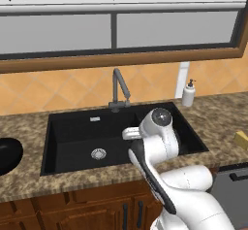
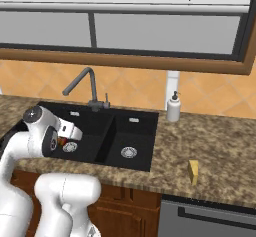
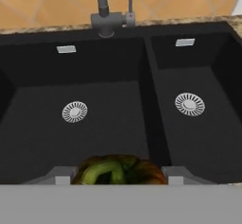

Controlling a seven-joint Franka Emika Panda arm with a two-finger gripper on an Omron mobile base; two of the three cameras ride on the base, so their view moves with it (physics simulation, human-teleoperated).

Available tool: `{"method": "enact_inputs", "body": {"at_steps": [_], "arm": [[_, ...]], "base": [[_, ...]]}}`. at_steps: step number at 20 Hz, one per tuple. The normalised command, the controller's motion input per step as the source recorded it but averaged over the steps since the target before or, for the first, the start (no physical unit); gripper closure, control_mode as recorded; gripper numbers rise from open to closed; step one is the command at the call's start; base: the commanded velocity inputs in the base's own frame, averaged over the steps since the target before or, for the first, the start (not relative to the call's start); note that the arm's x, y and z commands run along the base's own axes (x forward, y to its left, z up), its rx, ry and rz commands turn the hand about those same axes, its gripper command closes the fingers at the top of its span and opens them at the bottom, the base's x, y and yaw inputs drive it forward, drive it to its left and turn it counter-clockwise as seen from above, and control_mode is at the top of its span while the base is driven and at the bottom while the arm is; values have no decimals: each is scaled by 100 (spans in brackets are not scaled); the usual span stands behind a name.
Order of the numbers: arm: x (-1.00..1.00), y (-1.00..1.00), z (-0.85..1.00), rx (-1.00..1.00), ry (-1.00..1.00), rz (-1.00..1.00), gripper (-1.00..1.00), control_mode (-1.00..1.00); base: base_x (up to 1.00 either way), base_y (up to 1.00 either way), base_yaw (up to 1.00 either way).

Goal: Pick the bell pepper from the sink and place it in the bowl. Then pick the bowl and place it in the microwave. Then close the microwave door and press the start button.

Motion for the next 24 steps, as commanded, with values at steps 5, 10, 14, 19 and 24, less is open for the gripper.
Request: {"method": "enact_inputs", "body": {"at_steps": [5,10,14,19,24], "arm": [[-6,100,61,-14,13,12,100,-100],[-5,100,50,-11,13,10,100,-100],[0,100,19,-9,10,13,100,-100],[0,100,-1,-7,6,14,100,-100],[0,100,-1,-8,2,13,100,-100]], "base": [[0,0,0],[0,0,0],[0,0,0],[0,0,0],[0,0,0]]}}
